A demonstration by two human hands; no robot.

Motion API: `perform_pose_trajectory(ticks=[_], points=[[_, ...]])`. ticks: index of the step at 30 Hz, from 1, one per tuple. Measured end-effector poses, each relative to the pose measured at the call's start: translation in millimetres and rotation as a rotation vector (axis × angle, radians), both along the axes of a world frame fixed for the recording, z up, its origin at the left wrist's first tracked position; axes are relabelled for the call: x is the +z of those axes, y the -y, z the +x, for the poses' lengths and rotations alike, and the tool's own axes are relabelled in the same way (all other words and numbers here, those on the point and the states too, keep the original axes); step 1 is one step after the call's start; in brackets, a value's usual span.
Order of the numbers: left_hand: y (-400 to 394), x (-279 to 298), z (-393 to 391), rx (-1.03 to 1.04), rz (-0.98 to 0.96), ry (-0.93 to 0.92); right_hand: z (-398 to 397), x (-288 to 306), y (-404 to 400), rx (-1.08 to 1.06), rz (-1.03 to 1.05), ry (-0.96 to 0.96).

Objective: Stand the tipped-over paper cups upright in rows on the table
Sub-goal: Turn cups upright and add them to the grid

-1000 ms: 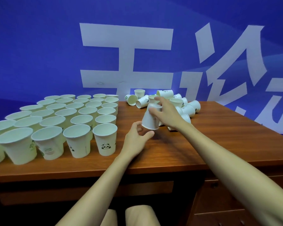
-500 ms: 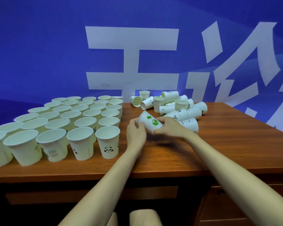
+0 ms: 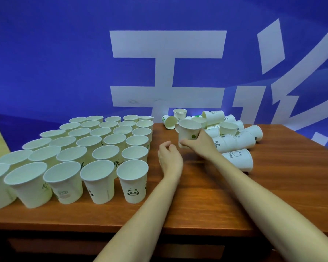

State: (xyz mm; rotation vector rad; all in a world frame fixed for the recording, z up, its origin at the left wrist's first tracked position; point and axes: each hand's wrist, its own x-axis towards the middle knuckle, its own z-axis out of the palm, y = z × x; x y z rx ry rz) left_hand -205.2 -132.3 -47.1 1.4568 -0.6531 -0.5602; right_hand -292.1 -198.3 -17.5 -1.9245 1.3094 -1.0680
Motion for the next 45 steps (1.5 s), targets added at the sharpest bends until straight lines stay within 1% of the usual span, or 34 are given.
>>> perform_pose_trajectory(ticks=[2,4,6,9,13,15,18,21,23,28,31,37,42,45], points=[[10.0,-2.9,1.1,0.003,0.031,-0.1,11.8,4.6,11.9,0.004,0.011,0.043],[18.6,-7.2,3.3,0.017,0.047,-0.158,24.9,4.9,23.6,0.024,0.015,0.04],[27.6,-11.0,7.1,0.043,0.053,-0.126,38.1,1.2,36.5,0.02,0.011,0.023],[38.7,-11.3,11.5,0.072,0.059,-0.004,56.8,-4.7,57.6,0.017,0.036,-0.016],[46.5,-12.7,15.0,0.051,0.072,0.139,77.3,-10.2,87.7,0.074,0.101,-0.058],[46.2,-16.8,13.6,0.038,0.067,0.18,87.6,-14.7,103.1,0.085,0.132,-0.081],[47.7,-20.2,15.9,0.042,0.04,0.163,103.8,-22.8,124.5,0.069,0.15,-0.115],[51.7,-19.9,20.6,0.059,0.022,0.112,116.7,-30.2,141.9,0.051,0.115,-0.172],[53.4,-21.0,19.1,0.047,0.004,0.122,121.8,-32.1,147.8,0.043,0.088,-0.2],[56.5,-24.3,17.5,0.059,-0.008,0.148,128.8,-39.3,160.6,0.072,0.088,-0.172],[55.4,-23.9,16.9,0.063,-0.008,0.152,131.1,-38.9,161.0,0.07,0.065,-0.182],[54.9,-21.1,20.1,0.056,0.001,0.114,135.4,-35.4,158.6,0.096,0.101,-0.18],[53.0,-18.9,19.6,0.038,0.02,0.115,125.5,-26.8,155.5,0.116,0.066,-0.289],[51.6,-18.3,18.6,0.026,0.034,0.133,113.4,-21.2,155.1,0.096,0.046,-0.24]])
